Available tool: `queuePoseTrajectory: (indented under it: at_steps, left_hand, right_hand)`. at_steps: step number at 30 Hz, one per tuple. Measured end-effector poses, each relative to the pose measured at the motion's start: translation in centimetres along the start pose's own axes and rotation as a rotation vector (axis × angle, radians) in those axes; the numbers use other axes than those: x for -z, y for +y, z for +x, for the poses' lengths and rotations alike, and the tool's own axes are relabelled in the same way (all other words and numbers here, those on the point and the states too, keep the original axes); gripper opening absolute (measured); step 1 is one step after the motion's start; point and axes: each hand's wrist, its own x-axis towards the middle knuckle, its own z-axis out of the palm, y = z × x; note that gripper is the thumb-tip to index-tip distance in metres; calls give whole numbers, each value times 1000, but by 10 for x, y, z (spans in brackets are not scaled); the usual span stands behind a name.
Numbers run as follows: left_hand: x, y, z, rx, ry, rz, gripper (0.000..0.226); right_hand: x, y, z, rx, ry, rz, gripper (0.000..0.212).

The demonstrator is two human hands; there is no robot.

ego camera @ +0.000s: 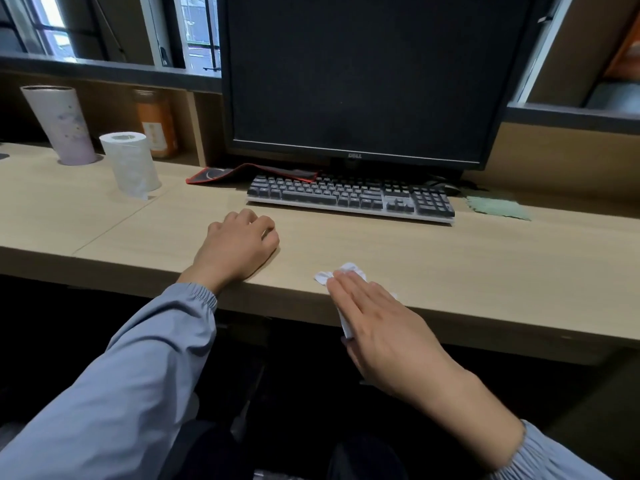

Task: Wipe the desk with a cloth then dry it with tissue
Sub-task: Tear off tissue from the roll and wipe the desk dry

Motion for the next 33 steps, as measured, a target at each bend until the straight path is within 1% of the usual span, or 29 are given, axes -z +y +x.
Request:
queuePoseTrajectory:
  at_steps: [3, 6, 9, 11, 14, 17, 19, 23, 25, 28, 30, 33]
  left_hand:
    - [6, 2, 1, 5, -43, 8, 41]
    - [13, 5, 4, -13, -72, 80, 40]
    - [12, 21, 2, -48, -45, 35, 40]
    - [5, 36, -3, -109, 0, 11, 37]
    - [-2, 59, -2, -163, 44, -26, 33]
    - [-2, 77, 5, -141, 22, -110, 35]
    - [-5, 82, 7, -124, 26, -133, 36]
    - [-17, 80, 6, -124, 42, -136, 38]
    - [-19, 78, 7, -126, 47, -136, 37]
    - [-20, 79, 7, -124, 49, -141, 36]
    - [-20, 79, 6, -128, 54, -141, 36]
    - [-20, 78, 6, -130, 46, -142, 36]
  right_hand:
    - [0, -10, 10, -17, -7, -32, 80]
    - [5, -7, 5, -33, -64, -15, 84]
    - [11, 4, -6, -41, -88, 15, 83]
    - [13, 8, -9, -60, -102, 39, 82]
    - [15, 12, 8, -100, -82, 94, 80]
    - [11, 20, 27, -148, -127, 159, 85]
    - [11, 22, 24, -149, -152, 174, 85]
    - [11, 19, 5, -118, -74, 156, 81]
    - [15, 21, 9, -142, -113, 188, 83]
    - [22, 23, 26, -187, -230, 210, 87]
    - [23, 24, 35, -197, -229, 212, 87]
    - [16, 24, 32, -181, -183, 190, 89]
